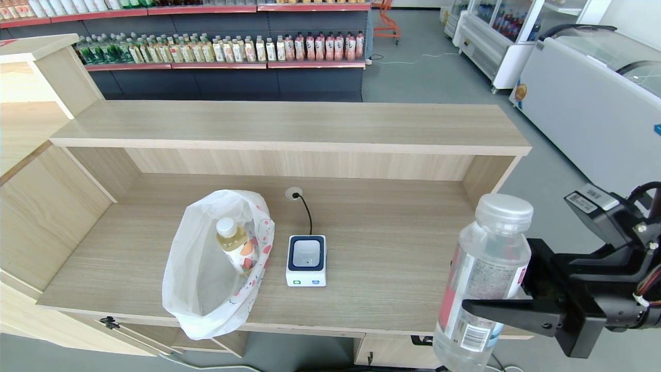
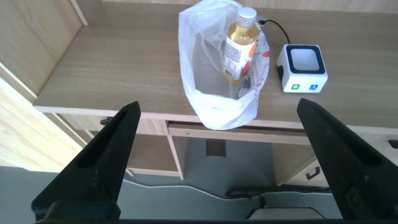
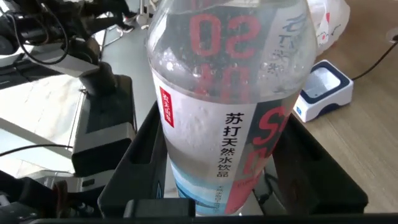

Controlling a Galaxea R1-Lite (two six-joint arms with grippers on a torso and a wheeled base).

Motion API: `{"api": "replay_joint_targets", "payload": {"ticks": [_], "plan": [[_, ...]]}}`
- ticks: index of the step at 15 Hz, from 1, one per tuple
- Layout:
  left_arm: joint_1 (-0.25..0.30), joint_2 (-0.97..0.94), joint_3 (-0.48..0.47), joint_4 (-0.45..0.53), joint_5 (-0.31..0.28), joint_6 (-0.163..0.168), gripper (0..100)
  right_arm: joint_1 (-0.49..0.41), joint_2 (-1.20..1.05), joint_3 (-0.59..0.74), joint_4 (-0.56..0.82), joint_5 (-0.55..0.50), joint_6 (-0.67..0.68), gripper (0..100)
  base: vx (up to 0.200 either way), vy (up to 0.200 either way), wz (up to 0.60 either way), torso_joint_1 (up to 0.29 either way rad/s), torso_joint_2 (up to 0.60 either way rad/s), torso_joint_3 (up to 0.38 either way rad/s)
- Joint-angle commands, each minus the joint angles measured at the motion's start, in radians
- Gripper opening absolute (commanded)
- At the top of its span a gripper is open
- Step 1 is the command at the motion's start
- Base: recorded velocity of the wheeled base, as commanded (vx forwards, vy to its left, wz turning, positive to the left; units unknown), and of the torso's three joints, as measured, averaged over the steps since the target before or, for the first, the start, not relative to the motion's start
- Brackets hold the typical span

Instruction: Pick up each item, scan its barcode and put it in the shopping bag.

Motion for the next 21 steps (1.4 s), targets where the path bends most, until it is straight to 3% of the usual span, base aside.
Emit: {"api": "replay_joint_targets", "payload": {"ticks": [1,11,21], "plan": [[0.0,0.0,0.0,0.0,0.0,0.0,100,0.01,0.021,0.001,-0.001,-0.002,0.004,0,0.0,0.0,0.0,0.0,0.0,0.0],[0.0,0.0,0.0,0.0,0.0,0.0,100,0.03,0.024,-0.036,-0.007,-0.001,0.088,0,0.0,0.0,0.0,0.0,0.0,0.0],[0.0,0.0,0.0,0.0,0.0,0.0,100,0.044,0.041,-0.041,-0.007,0.001,0.089,0,0.0,0.0,0.0,0.0,0.0,0.0]]}}
